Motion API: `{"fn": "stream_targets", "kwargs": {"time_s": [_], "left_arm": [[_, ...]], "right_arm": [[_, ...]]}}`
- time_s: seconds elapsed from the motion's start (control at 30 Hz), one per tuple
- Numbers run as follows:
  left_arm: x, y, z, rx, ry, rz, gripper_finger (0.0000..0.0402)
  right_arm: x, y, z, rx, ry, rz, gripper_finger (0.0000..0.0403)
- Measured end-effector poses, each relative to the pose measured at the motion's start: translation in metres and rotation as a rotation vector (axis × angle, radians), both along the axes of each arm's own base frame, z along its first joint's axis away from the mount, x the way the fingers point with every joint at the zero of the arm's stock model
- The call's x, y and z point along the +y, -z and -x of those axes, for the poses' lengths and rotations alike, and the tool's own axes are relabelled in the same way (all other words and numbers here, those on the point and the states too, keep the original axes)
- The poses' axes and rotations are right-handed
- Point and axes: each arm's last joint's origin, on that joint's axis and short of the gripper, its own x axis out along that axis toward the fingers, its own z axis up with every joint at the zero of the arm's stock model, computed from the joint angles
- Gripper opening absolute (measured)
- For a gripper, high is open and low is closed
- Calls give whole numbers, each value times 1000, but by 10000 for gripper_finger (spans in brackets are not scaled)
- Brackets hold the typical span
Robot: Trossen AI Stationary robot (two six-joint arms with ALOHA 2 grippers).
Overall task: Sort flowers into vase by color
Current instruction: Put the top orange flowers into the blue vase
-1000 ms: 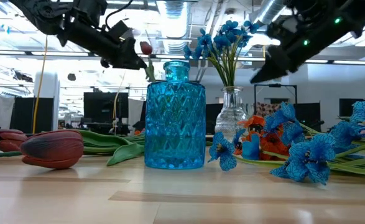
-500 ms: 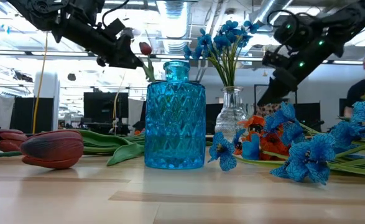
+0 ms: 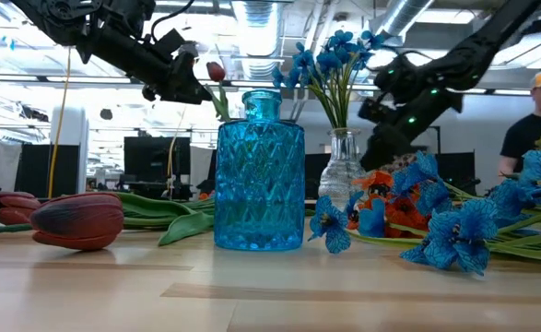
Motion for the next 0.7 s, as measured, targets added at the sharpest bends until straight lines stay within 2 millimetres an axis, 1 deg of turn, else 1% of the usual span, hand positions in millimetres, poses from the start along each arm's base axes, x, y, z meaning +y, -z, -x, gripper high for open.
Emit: {"fn": "stream_targets", "kwargs": {"time_s": [0.1, 0.17, 0.37, 0.53, 0.7], "left_arm": [[0, 0, 0, -9, -4, 9, 215], [0, 0, 0, -11, -4, 12, 215], [0, 0, 0, -12, -5, 14, 215], [0, 0, 0, -26, -11, 29, 215], [0, 0, 0, -41, -17, 47, 215]], "right_arm": [[-9, 4, -14, 41, -37, 6, 204], [-15, 7, -22, 82, -65, -19, 204], [-29, 20, -40, 218, -135, -53, 204], [-35, 29, -49, 307, -172, -96, 204], [-37, 29, -52, 342, -201, -99, 204]]}}
